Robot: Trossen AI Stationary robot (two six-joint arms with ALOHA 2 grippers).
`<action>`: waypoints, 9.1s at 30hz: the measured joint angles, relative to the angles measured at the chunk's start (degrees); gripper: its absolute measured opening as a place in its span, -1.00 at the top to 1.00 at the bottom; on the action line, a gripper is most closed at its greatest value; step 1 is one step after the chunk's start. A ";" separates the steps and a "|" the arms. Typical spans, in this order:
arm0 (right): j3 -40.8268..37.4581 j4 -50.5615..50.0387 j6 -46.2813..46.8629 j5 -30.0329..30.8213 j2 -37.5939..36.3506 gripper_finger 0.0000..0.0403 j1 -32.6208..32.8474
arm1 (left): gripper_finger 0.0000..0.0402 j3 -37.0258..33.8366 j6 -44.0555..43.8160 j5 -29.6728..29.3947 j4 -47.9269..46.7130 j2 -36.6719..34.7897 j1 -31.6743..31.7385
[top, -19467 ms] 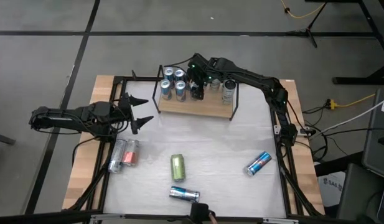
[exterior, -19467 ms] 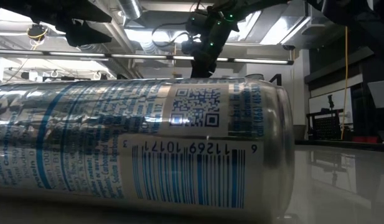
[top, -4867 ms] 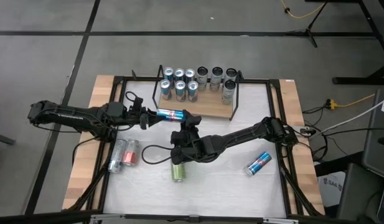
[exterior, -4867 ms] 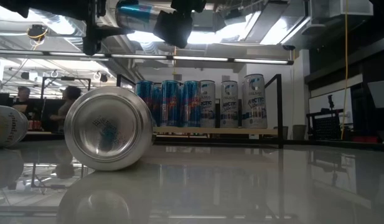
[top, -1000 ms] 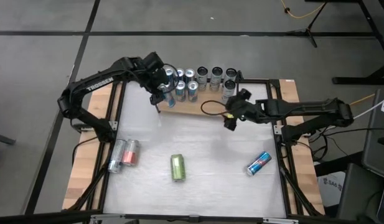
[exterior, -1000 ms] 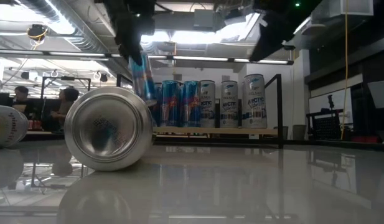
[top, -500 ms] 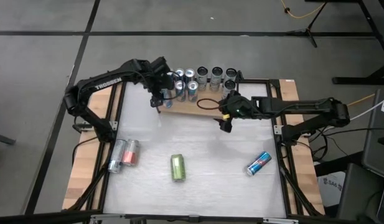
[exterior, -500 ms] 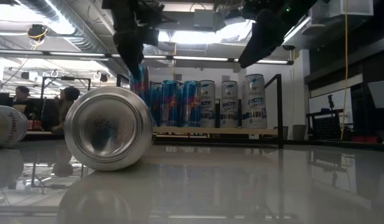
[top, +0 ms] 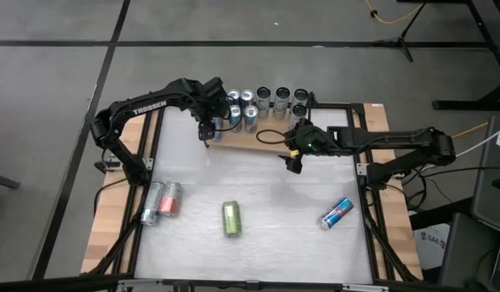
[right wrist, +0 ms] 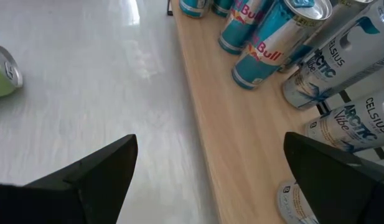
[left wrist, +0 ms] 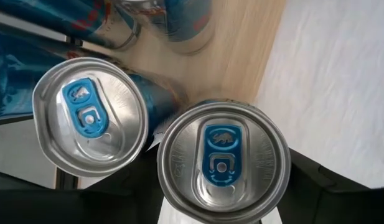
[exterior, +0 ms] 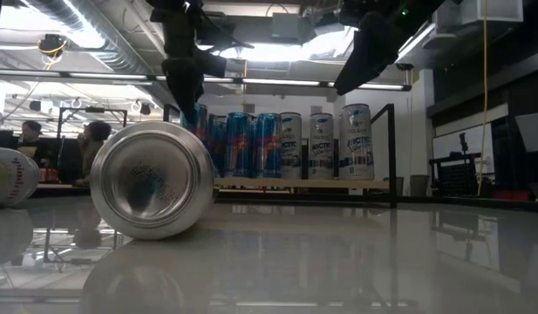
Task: Place canned beverage on shelf
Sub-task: Put the blue soda can on the shelf aligned with the other blue soda cans, then put the blue soda can on the shelf aligned with the other blue soda can
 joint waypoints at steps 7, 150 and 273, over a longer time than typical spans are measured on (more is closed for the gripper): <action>0.03 -0.02 0.02 0.00 0.00 -0.95 0.00 | -0.25 0.00 -0.32 0.02 0.15 -0.09 0.00; 12.09 -43.13 115.47 0.04 0.28 -0.95 48.92 | -0.35 0.00 -31.53 0.02 5.18 -19.08 -27.45; 7.72 -40.54 135.16 -19.10 35.41 -0.95 45.00 | -0.35 0.00 -28.03 -3.22 6.49 -11.32 -29.59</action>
